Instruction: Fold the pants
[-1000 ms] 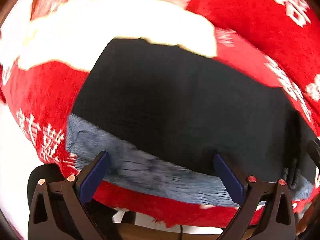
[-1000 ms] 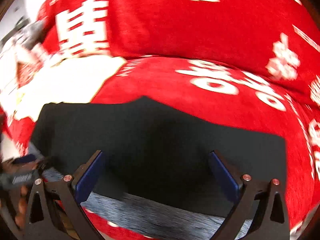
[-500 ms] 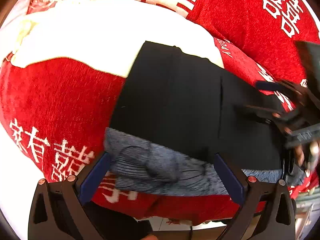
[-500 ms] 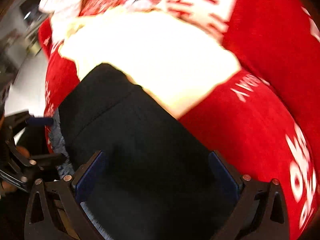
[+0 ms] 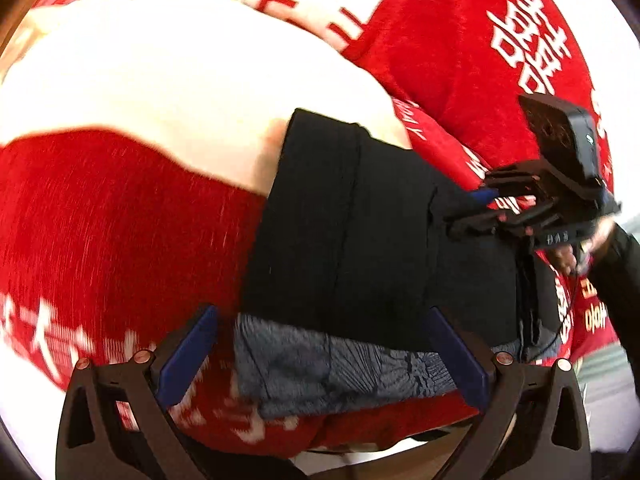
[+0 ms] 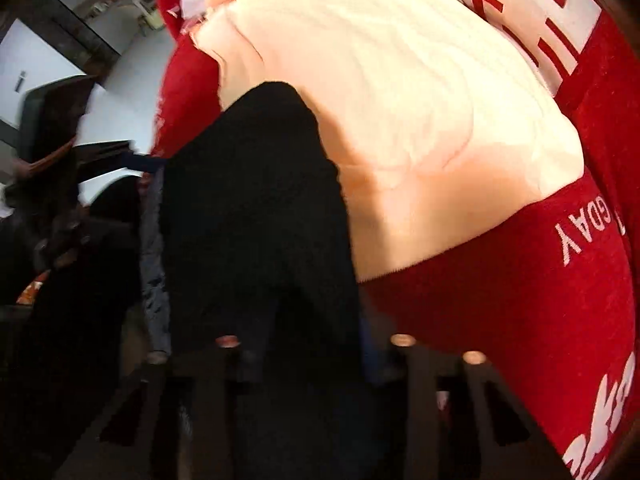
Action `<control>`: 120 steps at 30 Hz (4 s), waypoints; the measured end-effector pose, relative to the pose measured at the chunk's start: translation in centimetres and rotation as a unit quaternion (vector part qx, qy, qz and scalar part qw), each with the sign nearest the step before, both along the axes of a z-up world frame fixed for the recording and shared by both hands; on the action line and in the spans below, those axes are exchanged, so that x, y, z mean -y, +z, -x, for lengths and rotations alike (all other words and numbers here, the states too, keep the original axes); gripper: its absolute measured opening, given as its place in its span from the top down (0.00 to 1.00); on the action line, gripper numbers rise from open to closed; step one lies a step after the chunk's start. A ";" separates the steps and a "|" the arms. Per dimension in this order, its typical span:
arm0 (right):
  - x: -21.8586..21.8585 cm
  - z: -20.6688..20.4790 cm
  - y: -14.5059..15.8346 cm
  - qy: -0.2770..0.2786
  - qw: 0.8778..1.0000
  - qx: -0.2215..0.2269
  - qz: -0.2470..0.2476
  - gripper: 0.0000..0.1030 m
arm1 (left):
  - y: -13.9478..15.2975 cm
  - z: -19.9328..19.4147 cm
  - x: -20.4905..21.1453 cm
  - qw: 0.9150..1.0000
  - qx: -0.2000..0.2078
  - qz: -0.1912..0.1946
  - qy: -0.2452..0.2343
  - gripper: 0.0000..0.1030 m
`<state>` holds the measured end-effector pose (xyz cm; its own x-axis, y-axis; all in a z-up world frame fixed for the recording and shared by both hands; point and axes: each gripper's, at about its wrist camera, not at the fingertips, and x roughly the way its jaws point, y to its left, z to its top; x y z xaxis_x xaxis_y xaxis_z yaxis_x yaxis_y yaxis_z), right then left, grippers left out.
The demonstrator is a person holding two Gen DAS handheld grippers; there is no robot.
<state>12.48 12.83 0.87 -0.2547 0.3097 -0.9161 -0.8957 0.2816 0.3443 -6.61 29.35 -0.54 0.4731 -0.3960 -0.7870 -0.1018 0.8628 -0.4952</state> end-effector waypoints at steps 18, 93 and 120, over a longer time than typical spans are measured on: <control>0.5 3.2 5.5 0.044 0.993 0.036 -0.101 0.86 | 0.4 -3.9 -0.4 0.998 0.030 0.012 -0.061 0.00; 42.8 15.4 7.3 -0.606 0.753 0.257 0.020 0.11 | 13.5 -11.8 46.6 0.935 -0.097 -0.193 -0.283 0.77; 39.2 17.3 6.6 -0.529 0.821 0.169 -0.132 0.17 | 14.1 -9.7 41.1 0.965 0.015 -0.173 -0.195 0.01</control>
<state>-4.78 -26.34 7.46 0.5398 0.3927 -0.7446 -0.2550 0.9192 0.2999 3.11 -11.77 13.56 0.3663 -0.2640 -0.8923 0.2741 0.9470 -0.1676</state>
